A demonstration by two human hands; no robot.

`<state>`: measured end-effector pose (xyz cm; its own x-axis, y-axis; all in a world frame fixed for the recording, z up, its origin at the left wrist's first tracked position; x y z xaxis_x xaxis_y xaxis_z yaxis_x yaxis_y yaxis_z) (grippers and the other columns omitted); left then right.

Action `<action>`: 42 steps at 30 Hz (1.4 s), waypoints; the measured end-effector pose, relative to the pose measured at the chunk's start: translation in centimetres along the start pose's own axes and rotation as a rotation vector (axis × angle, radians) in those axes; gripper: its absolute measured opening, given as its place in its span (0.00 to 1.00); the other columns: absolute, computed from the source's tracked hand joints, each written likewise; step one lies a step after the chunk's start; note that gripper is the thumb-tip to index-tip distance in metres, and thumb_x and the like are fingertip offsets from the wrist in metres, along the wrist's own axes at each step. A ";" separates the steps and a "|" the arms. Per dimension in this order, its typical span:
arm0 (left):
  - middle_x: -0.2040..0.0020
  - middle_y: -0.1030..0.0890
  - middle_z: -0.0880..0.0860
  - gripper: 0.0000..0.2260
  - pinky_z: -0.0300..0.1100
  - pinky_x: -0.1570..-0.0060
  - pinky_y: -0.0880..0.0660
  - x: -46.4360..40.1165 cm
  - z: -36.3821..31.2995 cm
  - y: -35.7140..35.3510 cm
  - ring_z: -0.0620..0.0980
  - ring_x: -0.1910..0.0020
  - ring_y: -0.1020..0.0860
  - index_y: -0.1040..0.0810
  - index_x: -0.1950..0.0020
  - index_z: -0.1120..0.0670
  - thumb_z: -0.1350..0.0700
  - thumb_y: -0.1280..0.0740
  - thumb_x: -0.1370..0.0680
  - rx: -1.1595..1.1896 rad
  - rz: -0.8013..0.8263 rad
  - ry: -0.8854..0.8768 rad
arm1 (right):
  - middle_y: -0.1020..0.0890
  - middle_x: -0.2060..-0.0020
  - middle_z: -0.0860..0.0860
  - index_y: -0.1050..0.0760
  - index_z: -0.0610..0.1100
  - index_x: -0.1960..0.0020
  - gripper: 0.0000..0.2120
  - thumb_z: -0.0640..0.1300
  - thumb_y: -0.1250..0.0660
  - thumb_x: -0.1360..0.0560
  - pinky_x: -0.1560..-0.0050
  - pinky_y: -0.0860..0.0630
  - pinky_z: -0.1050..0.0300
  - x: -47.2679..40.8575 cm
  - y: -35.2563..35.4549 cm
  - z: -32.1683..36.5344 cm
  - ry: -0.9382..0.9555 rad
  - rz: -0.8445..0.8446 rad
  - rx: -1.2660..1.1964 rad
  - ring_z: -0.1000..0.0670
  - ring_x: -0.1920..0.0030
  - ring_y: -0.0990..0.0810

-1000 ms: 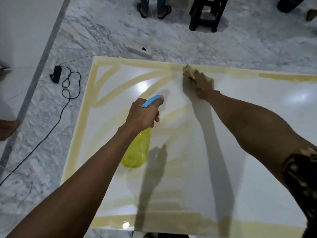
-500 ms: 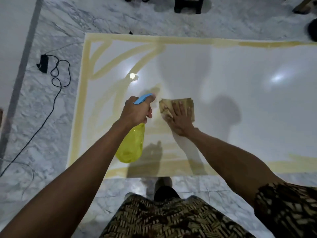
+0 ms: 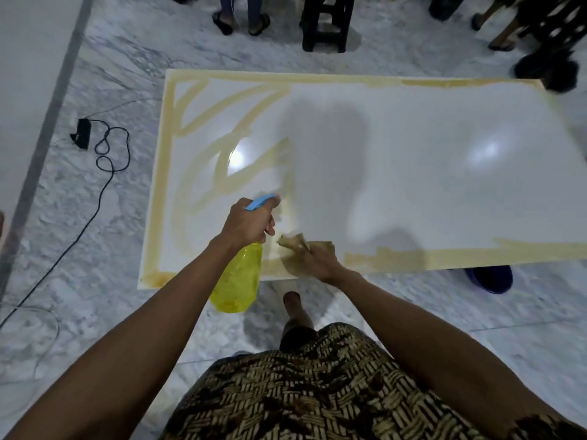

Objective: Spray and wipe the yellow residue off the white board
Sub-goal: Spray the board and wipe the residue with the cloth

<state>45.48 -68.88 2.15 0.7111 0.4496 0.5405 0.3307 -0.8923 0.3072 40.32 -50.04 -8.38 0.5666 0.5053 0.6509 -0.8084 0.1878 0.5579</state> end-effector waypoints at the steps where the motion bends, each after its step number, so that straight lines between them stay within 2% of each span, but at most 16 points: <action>1: 0.63 0.14 0.62 0.26 0.47 0.61 0.19 0.0 -0.6 0.1 0.55 0.71 0.19 0.17 0.63 0.62 0.41 0.32 0.18 -0.010 -0.002 -0.016 | 0.22 0.37 0.38 0.26 0.36 0.33 0.25 0.54 0.49 0.15 0.38 0.29 0.46 0.2 1.7 0.9 -0.012 -0.053 -0.178 0.38 0.37 0.24; 3: 0.63 0.14 0.61 0.26 0.46 0.61 0.20 -0.5 -2.1 0.5 0.54 0.73 0.21 0.17 0.63 0.61 0.41 0.32 0.18 -0.013 -0.009 -0.050 | 0.18 0.47 0.41 0.22 0.35 0.40 0.23 0.52 0.48 0.15 0.48 0.25 0.49 -0.5 5.5 2.0 -0.024 -0.139 -0.422 0.40 0.46 0.20; 6: 0.64 0.15 0.61 0.24 0.48 0.61 0.20 -2.0 -4.7 1.3 0.55 0.70 0.20 0.18 0.64 0.59 0.42 0.32 0.18 0.005 -0.025 -0.108 | 0.18 0.44 0.39 0.22 0.34 0.39 0.20 0.47 0.46 0.15 0.40 0.21 0.43 -3.3 11.5 3.2 -0.007 -0.234 -0.800 0.39 0.42 0.19; 8: 0.64 0.15 0.60 0.24 0.47 0.61 0.20 -3.8 -6.4 1.9 0.54 0.72 0.21 0.19 0.64 0.58 0.42 0.32 0.17 0.002 -0.038 -0.127 | 0.17 0.46 0.40 0.23 0.34 0.38 0.20 0.46 0.49 0.15 0.41 0.20 0.42 -6.2 15.2 4.4 0.009 -0.253 -0.937 0.41 0.45 0.17; 11: 0.62 0.14 0.61 0.20 0.47 0.60 0.19 -6.6 -8.9 2.5 0.54 0.69 0.19 0.18 0.65 0.54 0.43 0.32 0.18 0.036 -0.057 -0.122 | 0.15 0.48 0.43 0.22 0.38 0.41 0.21 0.48 0.50 0.15 0.47 0.18 0.43 -10.6 19.9 6.6 0.027 -0.276 -0.836 0.43 0.50 0.16; 15: 0.61 0.14 0.61 0.17 0.47 0.61 0.19 -11.8 -11.8 3.3 0.59 0.64 0.18 0.19 0.62 0.51 0.43 0.32 0.18 0.075 -0.067 -0.097 | 0.18 0.54 0.44 0.23 0.39 0.48 0.22 0.56 0.46 0.17 0.51 0.19 0.43 -19.1 25.1 8.0 0.030 -0.352 -0.529 0.43 0.56 0.19; 18: 0.60 0.13 0.63 0.21 0.48 0.61 0.18 -16.1 -13.1 4.4 0.65 0.59 0.15 0.18 0.63 0.57 0.42 0.32 0.19 0.086 -0.100 -0.076 | 0.21 0.57 0.42 0.25 0.38 0.50 0.27 0.62 0.49 0.19 0.58 0.30 0.50 -24.8 29.3 10.6 0.134 -0.478 -0.268 0.43 0.57 0.23; 22: 0.60 0.14 0.63 0.22 0.46 0.65 0.21 -20.7 -13.2 5.3 0.62 0.57 0.14 0.20 0.63 0.57 0.42 0.32 0.18 0.112 -0.137 -0.055 | 0.23 0.36 0.36 0.31 0.37 0.31 0.23 0.52 0.50 0.15 0.42 0.30 0.50 -33.2 32.4 14.6 0.170 -0.473 -0.113 0.38 0.38 0.25; 24: 0.59 0.14 0.63 0.21 0.46 0.64 0.20 -22.7 -12.7 5.7 0.60 0.61 0.14 0.19 0.62 0.58 0.42 0.32 0.18 0.116 -0.153 -0.043 | 0.33 0.25 0.39 0.39 0.40 0.23 0.27 0.54 0.51 0.15 0.29 0.35 0.44 -37.8 31.3 15.4 0.099 -0.341 -0.081 0.39 0.28 0.33; 25: 0.59 0.14 0.63 0.22 0.47 0.63 0.19 -23.2 -12.4 5.8 0.59 0.63 0.15 0.18 0.61 0.59 0.42 0.32 0.18 0.115 -0.159 -0.039 | 0.42 0.21 0.41 0.46 0.41 0.20 0.28 0.54 0.51 0.15 0.25 0.42 0.38 -39.3 30.0 15.2 0.079 -0.266 0.046 0.39 0.23 0.41; 27: 0.62 0.14 0.61 0.23 0.49 0.61 0.18 -24.0 -11.5 6.3 0.61 0.64 0.16 0.15 0.58 0.62 0.42 0.33 0.18 0.111 -0.171 -0.024 | 0.54 0.19 0.45 0.57 0.47 0.18 0.29 0.56 0.53 0.15 0.24 0.57 0.31 -41.4 26.5 14.5 0.102 -0.249 0.332 0.40 0.20 0.56; 28: 0.62 0.14 0.60 0.24 0.49 0.61 0.18 -24.1 -11.0 6.5 0.63 0.62 0.16 0.15 0.57 0.62 0.41 0.33 0.18 0.104 -0.175 -0.016 | 0.56 0.19 0.47 0.58 0.50 0.19 0.29 0.58 0.54 0.15 0.25 0.61 0.31 -41.3 25.3 14.2 0.114 -0.280 0.384 0.41 0.20 0.60; 33: 0.62 0.15 0.60 0.23 0.47 0.63 0.21 -22.5 -8.0 6.6 0.58 0.63 0.16 0.19 0.64 0.57 0.42 0.32 0.17 0.090 -0.170 0.054 | 0.54 0.19 0.47 0.56 0.52 0.19 0.30 0.61 0.59 0.18 0.25 0.62 0.30 -38.3 20.8 12.2 0.238 -0.307 0.553 0.41 0.19 0.58; 37: 0.64 0.16 0.58 0.23 0.47 0.64 0.21 -19.0 -6.8 6.2 0.59 0.62 0.15 0.19 0.65 0.58 0.43 0.32 0.17 0.094 -0.154 0.055 | 0.56 0.19 0.48 0.57 0.52 0.19 0.27 0.56 0.54 0.15 0.25 0.60 0.30 -32.1 16.1 9.5 0.266 -0.270 0.574 0.42 0.19 0.60; 40: 0.67 0.16 0.56 0.23 0.46 0.65 0.20 -15.7 -5.6 6.1 0.65 0.58 0.14 0.19 0.66 0.56 0.42 0.32 0.17 0.108 -0.153 0.038 | 0.56 0.19 0.49 0.57 0.53 0.19 0.29 0.61 0.57 0.17 0.24 0.62 0.31 -26.9 12.1 7.0 0.242 -0.232 0.576 0.42 0.19 0.60; 42: 0.68 0.17 0.55 0.22 0.45 0.66 0.20 -13.2 -4.6 5.8 0.65 0.56 0.14 0.18 0.64 0.54 0.42 0.32 0.17 0.122 -0.144 0.026 | 0.56 0.19 0.49 0.57 0.54 0.20 0.28 0.60 0.55 0.16 0.24 0.64 0.33 -22.9 9.3 5.6 0.226 -0.214 0.592 0.43 0.19 0.60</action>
<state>35.17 -79.86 0.37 0.6354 0.5727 0.5179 0.5019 -0.8161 0.2867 20.73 -64.53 -15.21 0.6052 0.6844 0.4067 -0.4213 -0.1581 0.8930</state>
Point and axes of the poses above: each hand's wrist, its own x-axis away from the middle knuckle, its own y-axis out of the back of the hand, z = x × y, the point moved 4 cm from there along -x, towards the middle knuckle
